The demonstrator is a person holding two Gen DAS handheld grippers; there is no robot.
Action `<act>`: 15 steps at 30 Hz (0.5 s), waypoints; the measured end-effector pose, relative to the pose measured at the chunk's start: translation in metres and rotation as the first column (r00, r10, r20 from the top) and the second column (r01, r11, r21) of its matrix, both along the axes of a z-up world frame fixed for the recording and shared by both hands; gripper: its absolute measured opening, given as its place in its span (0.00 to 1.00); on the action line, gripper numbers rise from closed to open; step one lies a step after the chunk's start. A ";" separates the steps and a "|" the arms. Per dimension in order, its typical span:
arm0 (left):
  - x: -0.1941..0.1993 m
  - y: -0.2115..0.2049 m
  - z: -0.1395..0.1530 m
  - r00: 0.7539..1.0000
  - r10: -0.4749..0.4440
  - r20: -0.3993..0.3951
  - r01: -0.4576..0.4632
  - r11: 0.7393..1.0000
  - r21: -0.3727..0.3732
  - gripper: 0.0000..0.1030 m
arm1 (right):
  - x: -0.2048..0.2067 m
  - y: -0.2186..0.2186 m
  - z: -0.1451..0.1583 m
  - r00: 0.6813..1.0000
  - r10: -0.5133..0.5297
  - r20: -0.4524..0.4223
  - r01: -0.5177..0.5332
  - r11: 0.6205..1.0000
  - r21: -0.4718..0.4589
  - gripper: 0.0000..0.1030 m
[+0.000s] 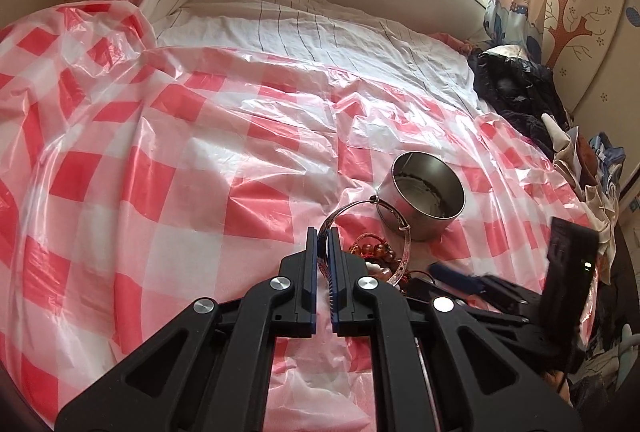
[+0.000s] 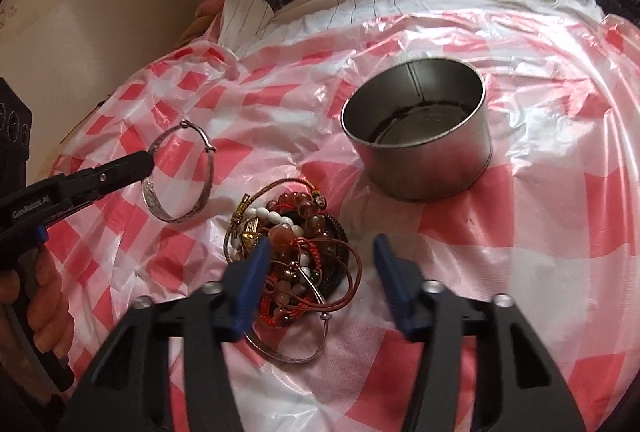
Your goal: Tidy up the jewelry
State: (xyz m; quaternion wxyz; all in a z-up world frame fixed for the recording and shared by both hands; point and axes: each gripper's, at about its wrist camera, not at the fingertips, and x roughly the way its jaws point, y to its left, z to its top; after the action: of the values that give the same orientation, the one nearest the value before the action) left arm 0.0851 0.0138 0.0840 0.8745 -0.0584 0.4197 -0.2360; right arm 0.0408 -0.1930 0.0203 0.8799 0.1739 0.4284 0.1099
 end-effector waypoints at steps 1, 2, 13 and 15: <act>0.000 0.000 0.000 1.000 -0.001 0.001 0.001 1.000 0.000 0.04 | 0.002 0.000 -0.004 1.000 0.015 -0.014 -0.014 1.000 0.028 0.09; 0.000 0.000 -0.001 1.000 -0.001 0.001 0.001 1.000 0.000 0.04 | 0.001 -0.002 -0.005 1.000 0.015 -0.014 -0.015 0.999 0.047 0.07; -0.003 -0.008 -0.002 1.000 -0.023 -0.007 0.023 1.000 0.002 0.04 | -0.080 -0.028 0.046 0.972 -0.007 0.237 -0.054 0.966 0.254 0.02; -0.004 -0.010 -0.002 1.000 -0.031 -0.006 0.031 1.000 0.002 0.04 | -0.090 -0.035 0.052 0.966 -0.019 0.259 -0.057 0.957 0.283 0.02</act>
State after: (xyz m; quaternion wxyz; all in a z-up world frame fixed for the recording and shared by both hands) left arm 0.0809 0.0036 0.0815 0.8695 -0.0515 0.4236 -0.2487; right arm -0.0489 -0.2277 0.0726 0.8924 0.2802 0.2906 0.2014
